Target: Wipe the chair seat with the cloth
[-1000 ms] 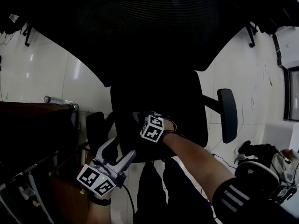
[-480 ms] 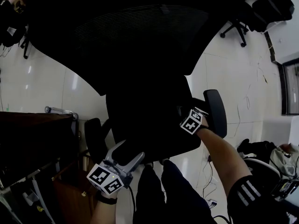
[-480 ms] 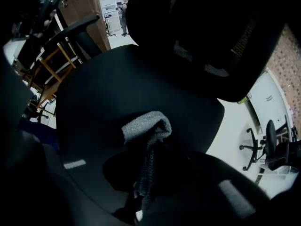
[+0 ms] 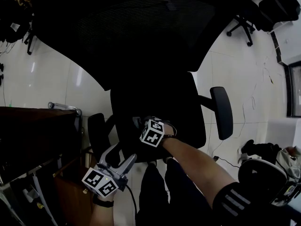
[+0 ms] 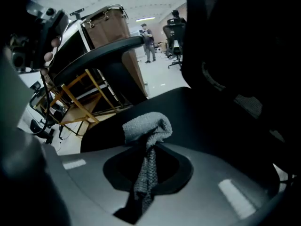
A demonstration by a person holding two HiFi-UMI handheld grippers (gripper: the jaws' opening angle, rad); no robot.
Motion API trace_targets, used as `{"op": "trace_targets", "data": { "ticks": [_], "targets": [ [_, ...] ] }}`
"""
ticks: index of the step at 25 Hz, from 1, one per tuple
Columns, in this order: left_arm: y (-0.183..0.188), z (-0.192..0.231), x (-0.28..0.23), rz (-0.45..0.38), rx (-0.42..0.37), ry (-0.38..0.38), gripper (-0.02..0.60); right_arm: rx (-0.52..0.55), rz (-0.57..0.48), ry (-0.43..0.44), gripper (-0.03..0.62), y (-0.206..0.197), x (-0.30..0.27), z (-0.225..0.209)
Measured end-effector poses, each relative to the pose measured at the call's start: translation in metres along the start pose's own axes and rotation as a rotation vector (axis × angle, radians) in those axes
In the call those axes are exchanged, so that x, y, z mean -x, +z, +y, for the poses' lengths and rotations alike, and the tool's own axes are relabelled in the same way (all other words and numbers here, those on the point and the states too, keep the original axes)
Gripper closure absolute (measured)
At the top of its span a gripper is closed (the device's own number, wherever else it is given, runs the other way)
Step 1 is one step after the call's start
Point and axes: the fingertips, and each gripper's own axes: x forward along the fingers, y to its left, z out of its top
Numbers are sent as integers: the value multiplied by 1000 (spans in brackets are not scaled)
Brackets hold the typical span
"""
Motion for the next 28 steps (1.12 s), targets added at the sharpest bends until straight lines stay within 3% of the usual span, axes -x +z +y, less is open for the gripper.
{"op": "trace_targets", "data": {
  "ticks": [5,10,15,21,24,28],
  "targets": [
    [-14,10,12,4,4,23,261,100,-1,98,563,27,-51,64],
    [-23,15,8,14,22,21,261,73,11,95,563,-2,-56,66],
    [-21,-5,-6,19,28,-26,261,45,100,48,563,-86,-23,39],
    [-15,-25,-22,30,12,-82,261,-88,196,-102,563,-193,58,-37],
    [-13,-30,-26,29,16,-95,261,-199,213,-188,563,-223,94,-67],
    [-11,-35,-22,29,15,-101,261,-235,254,-227,563,-237,112,-75]
  ]
}}
